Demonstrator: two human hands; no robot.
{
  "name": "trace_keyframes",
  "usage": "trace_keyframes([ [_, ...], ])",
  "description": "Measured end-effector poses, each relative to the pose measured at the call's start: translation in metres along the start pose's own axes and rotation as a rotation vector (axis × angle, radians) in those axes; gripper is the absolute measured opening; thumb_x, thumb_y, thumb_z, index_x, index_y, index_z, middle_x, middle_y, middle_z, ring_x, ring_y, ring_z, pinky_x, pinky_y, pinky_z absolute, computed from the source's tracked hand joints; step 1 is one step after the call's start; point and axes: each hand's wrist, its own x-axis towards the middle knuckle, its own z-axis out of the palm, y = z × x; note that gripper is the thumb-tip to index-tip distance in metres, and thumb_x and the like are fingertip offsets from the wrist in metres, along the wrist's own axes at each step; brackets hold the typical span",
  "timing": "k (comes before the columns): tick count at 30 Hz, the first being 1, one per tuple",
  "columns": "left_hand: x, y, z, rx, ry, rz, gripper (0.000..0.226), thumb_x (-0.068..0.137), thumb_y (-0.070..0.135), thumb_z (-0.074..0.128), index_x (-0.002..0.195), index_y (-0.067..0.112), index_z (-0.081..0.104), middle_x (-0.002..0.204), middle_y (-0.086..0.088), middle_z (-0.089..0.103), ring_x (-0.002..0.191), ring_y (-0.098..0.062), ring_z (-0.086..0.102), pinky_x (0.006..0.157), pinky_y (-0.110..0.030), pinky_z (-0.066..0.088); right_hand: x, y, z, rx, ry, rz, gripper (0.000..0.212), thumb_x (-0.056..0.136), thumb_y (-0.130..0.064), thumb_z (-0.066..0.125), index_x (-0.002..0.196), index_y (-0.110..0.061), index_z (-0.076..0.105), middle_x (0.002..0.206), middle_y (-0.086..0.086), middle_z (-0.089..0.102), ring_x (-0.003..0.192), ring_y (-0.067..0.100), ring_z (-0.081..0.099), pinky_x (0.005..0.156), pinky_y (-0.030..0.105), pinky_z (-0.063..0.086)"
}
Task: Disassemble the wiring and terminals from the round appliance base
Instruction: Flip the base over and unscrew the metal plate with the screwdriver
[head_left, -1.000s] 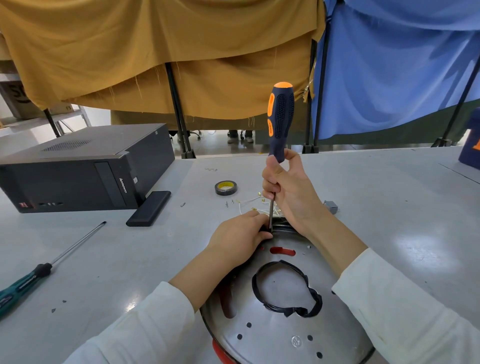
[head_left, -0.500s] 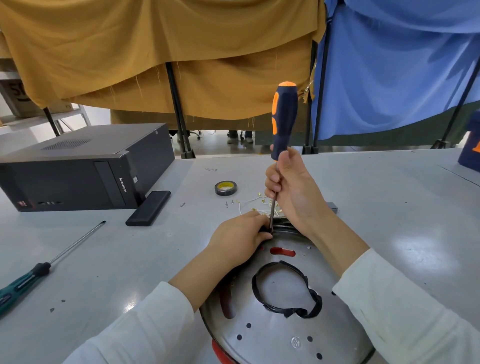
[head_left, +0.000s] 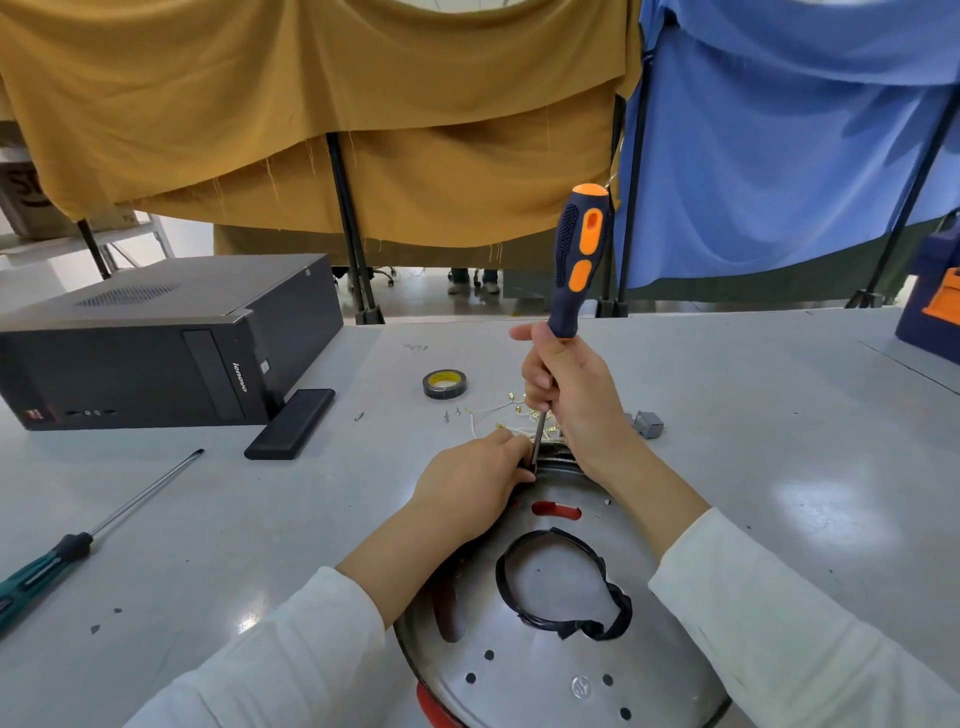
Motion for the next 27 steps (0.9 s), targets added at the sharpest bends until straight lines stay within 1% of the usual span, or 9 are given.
trace_keyframes([
  [4, 0.0, 0.001, 0.0, 0.039, 0.001, 0.007, 0.018, 0.099, 0.036, 0.04, 0.103, 0.021, 0.049, 0.108, 0.002, 0.052, 0.093, -0.022, 0.056, 0.065, -0.034, 0.042, 0.002, -0.011, 0.003, 0.023, 0.053, -0.001, 0.021, 0.099, -0.034, 0.042, 0.106, -0.017, 0.052, 0.054, -0.011, 0.032, 0.046, 0.005, 0.026, 0.046, 0.02, 0.023],
  [8, 0.002, 0.004, 0.003, 0.093, 0.008, 0.007, 0.019, 0.099, 0.035, 0.039, 0.106, 0.019, 0.049, 0.108, 0.0, 0.051, 0.093, -0.025, 0.056, 0.062, -0.033, 0.038, -0.003, -0.019, 0.011, 0.023, 0.036, -0.046, 0.04, 0.085, -0.048, 0.048, 0.107, -0.015, 0.046, 0.054, -0.012, 0.031, 0.046, 0.004, 0.025, 0.043, 0.016, 0.024],
  [12, 0.0, 0.004, 0.003, 0.113, 0.02, 0.021, 0.016, 0.1, 0.032, 0.038, 0.106, 0.022, 0.049, 0.11, 0.001, 0.051, 0.094, -0.023, 0.057, 0.063, -0.032, 0.037, 0.008, -0.041, 0.013, 0.033, 0.014, -0.104, 0.027, 0.094, -0.042, 0.046, 0.102, -0.017, 0.043, 0.057, -0.01, 0.031, 0.048, 0.006, 0.026, 0.046, 0.02, 0.023],
  [14, -0.003, 0.004, 0.003, 0.117, 0.019, 0.035, 0.016, 0.1, 0.032, 0.037, 0.106, 0.023, 0.048, 0.112, 0.001, 0.051, 0.094, -0.023, 0.056, 0.063, -0.032, 0.035, 0.011, -0.05, 0.011, -0.062, 0.033, -0.101, 0.019, 0.099, -0.035, 0.045, 0.102, -0.016, 0.048, 0.06, -0.007, 0.038, 0.052, 0.009, 0.035, 0.052, 0.021, 0.031],
  [17, -0.003, 0.008, 0.003, 0.232, 0.014, 0.056, 0.023, 0.102, 0.032, 0.03, 0.113, 0.018, 0.045, 0.115, -0.003, 0.049, 0.098, -0.025, 0.054, 0.063, -0.033, 0.036, 0.002, -0.048, 0.003, -0.402, 0.094, -0.139, 0.023, 0.096, -0.034, 0.051, 0.098, -0.013, 0.06, 0.076, 0.002, 0.052, 0.071, 0.011, 0.048, 0.067, 0.018, 0.038],
  [19, -0.003, 0.01, 0.003, 0.287, 0.007, 0.058, 0.028, 0.103, 0.033, 0.026, 0.116, 0.015, 0.043, 0.117, -0.005, 0.048, 0.1, -0.026, 0.054, 0.065, -0.035, 0.038, -0.006, -0.046, -0.004, -0.493, 0.11, -0.163, 0.021, 0.093, -0.035, 0.056, 0.095, -0.016, 0.063, 0.071, -0.015, 0.048, 0.068, 0.001, 0.042, 0.067, 0.012, 0.035],
  [21, -0.003, 0.01, 0.002, 0.284, -0.01, 0.058, 0.03, 0.103, 0.033, 0.025, 0.116, 0.014, 0.043, 0.118, -0.006, 0.047, 0.101, -0.027, 0.053, 0.069, -0.037, 0.042, -0.009, -0.049, -0.01, -0.477, 0.094, -0.159, 0.015, 0.092, -0.034, 0.059, 0.096, -0.021, 0.065, 0.063, -0.021, 0.046, 0.06, -0.002, 0.039, 0.06, 0.008, 0.034],
  [24, -0.002, 0.008, 0.0, 0.244, -0.042, 0.063, 0.029, 0.102, 0.034, 0.027, 0.115, 0.015, 0.044, 0.119, -0.006, 0.047, 0.103, -0.027, 0.052, 0.074, -0.039, 0.044, -0.01, -0.055, -0.017, -0.518, 0.097, -0.181, 0.007, 0.091, -0.032, 0.061, 0.096, -0.027, 0.063, 0.064, -0.021, 0.049, 0.061, 0.001, 0.042, 0.06, 0.014, 0.04],
  [27, -0.001, 0.007, 0.0, 0.197, -0.042, 0.061, 0.025, 0.101, 0.035, 0.03, 0.112, 0.017, 0.045, 0.118, -0.004, 0.048, 0.103, -0.025, 0.052, 0.072, -0.036, 0.039, -0.012, -0.056, -0.023, -0.589, 0.102, -0.127, 0.007, 0.089, -0.029, 0.065, 0.085, -0.026, 0.06, 0.068, -0.012, 0.054, 0.063, 0.01, 0.047, 0.068, 0.033, 0.047],
])
